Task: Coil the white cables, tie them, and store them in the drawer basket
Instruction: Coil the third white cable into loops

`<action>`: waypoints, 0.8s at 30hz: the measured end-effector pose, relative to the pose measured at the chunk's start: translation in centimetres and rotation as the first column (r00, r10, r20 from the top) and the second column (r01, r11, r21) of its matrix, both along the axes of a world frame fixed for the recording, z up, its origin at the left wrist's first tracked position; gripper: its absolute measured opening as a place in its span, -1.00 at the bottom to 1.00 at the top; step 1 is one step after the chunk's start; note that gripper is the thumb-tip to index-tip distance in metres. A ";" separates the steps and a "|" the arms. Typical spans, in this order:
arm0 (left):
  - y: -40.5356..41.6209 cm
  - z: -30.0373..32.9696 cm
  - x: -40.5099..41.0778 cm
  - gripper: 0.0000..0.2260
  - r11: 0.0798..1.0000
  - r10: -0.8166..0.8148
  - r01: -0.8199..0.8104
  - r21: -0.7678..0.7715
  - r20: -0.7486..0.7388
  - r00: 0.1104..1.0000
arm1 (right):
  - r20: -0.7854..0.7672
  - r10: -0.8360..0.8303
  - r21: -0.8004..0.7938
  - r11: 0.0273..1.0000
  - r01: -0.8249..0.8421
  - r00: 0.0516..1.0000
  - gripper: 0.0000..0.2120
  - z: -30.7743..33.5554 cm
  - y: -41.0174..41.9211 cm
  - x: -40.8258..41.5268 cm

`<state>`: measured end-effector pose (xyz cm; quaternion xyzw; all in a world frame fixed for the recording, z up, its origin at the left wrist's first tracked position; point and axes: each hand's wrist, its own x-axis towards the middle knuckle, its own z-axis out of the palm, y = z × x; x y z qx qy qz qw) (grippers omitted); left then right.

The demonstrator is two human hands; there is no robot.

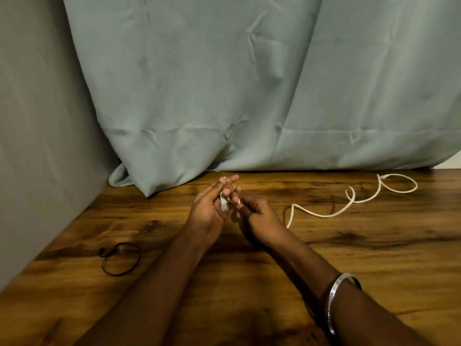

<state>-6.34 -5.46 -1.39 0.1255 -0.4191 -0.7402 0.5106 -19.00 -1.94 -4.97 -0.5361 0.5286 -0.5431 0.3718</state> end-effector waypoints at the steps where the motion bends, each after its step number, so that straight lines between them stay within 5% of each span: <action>1: -0.4 0.0 0.2 -0.64 1.000 0.021 -0.021 0.014 -0.024 0.999 | -0.139 0.014 -0.006 1.000 -0.015 0.990 -0.78 0.0 0.5 0.1; 5: -1.6 -0.1 0.9 -0.76 0.985 0.173 -0.172 -0.034 0.031 0.984 | -0.691 -0.018 -0.057 0.998 -0.030 0.723 -0.81 1.3 2.1 0.5; 7: -1.7 -0.2 1.0 -0.77 0.968 0.235 -0.220 -0.119 0.135 0.963 | -0.805 -0.086 -0.110 0.994 -0.005 0.587 -0.78 2.2 2.6 0.5; 10: -2.0 -0.4 1.1 -0.80 0.953 0.254 -0.203 -0.226 0.229 0.940 | -0.842 -0.172 -0.206 0.978 -0.009 0.511 -0.75 2.8 2.8 0.2; 16: -1.7 -1.3 1.2 -0.78 0.811 0.470 -0.154 -0.564 0.472 0.746 | -0.817 -0.202 -0.294 0.952 -0.087 0.540 -0.77 3.3 3.2 -0.6; 21: -1.8 -1.3 1.1 -0.79 0.782 0.494 -0.111 -0.613 0.502 0.709 | -0.786 -0.278 -0.387 0.918 -0.089 0.553 -0.83 3.7 3.1 -1.1; 24: -2.2 -1.6 1.2 -0.75 0.806 0.442 -0.068 -0.588 0.522 0.730 | -0.660 -0.265 -0.434 0.898 -0.069 0.703 -0.93 4.1 3.3 -1.2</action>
